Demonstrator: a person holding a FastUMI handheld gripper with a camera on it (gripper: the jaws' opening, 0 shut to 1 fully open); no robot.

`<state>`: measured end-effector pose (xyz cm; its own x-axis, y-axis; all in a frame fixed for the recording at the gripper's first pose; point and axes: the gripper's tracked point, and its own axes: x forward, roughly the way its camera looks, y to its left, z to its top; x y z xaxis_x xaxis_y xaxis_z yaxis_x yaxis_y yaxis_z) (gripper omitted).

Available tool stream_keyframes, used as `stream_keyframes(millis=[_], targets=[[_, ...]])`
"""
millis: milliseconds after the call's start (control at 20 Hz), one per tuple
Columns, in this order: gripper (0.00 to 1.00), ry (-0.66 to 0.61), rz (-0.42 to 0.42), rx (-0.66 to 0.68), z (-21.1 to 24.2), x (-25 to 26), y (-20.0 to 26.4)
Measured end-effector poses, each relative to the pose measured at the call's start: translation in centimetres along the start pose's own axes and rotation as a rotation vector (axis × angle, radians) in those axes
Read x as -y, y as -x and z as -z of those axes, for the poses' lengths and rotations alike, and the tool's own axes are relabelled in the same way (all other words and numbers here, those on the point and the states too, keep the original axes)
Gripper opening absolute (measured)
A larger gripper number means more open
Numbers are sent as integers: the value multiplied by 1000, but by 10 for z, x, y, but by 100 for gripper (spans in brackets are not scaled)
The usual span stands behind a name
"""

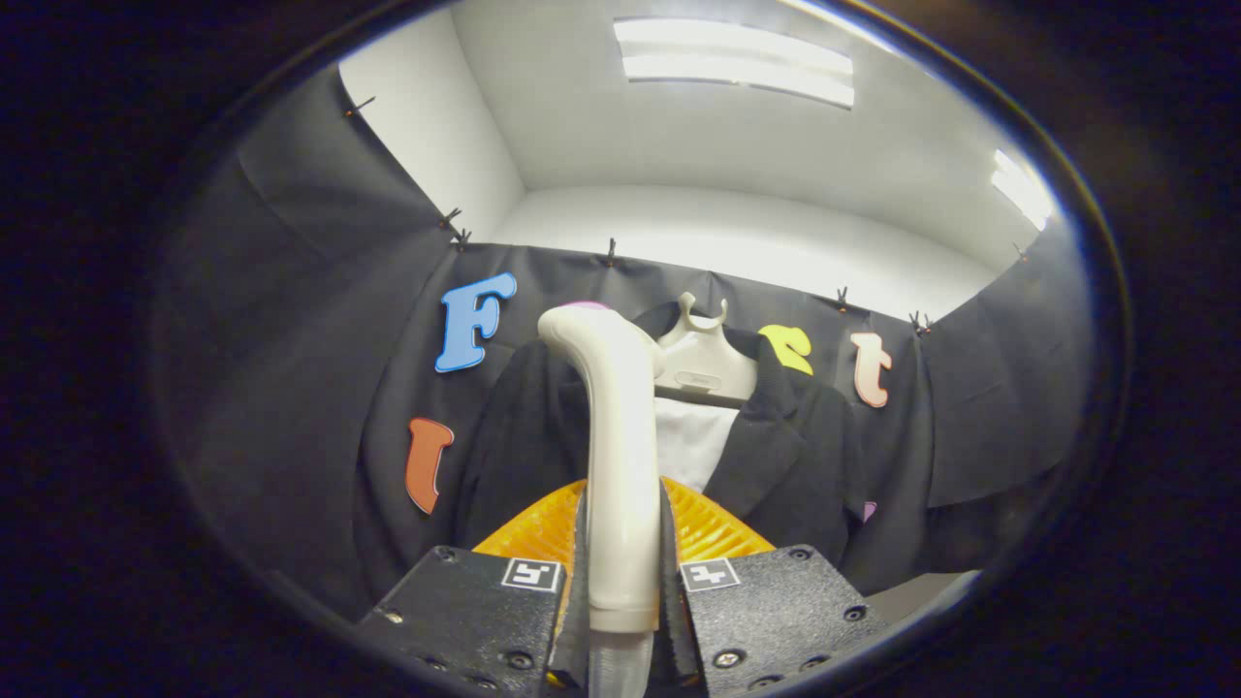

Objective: Iron the clothes twice with a garment steamer, once on the left side and once on the right side.

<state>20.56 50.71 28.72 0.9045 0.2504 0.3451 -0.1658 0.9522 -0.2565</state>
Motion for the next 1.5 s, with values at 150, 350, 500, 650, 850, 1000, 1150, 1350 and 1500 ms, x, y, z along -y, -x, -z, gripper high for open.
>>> stream_keyframes(millis=[150,350,500,650,850,1000,1150,1350,1500], targets=[[32,12,6,-35,21,-1,-4],[31,25,2,-70,47,0,11],[32,32,-1,-108,63,3,23],[32,34,-6,-133,71,2,34],[32,51,-20,-160,85,-2,52],[32,67,-17,-202,106,-4,68],[32,77,-11,-242,124,-2,80],[32,102,-20,-270,144,-4,101],[32,124,-42,-277,153,-9,114]])
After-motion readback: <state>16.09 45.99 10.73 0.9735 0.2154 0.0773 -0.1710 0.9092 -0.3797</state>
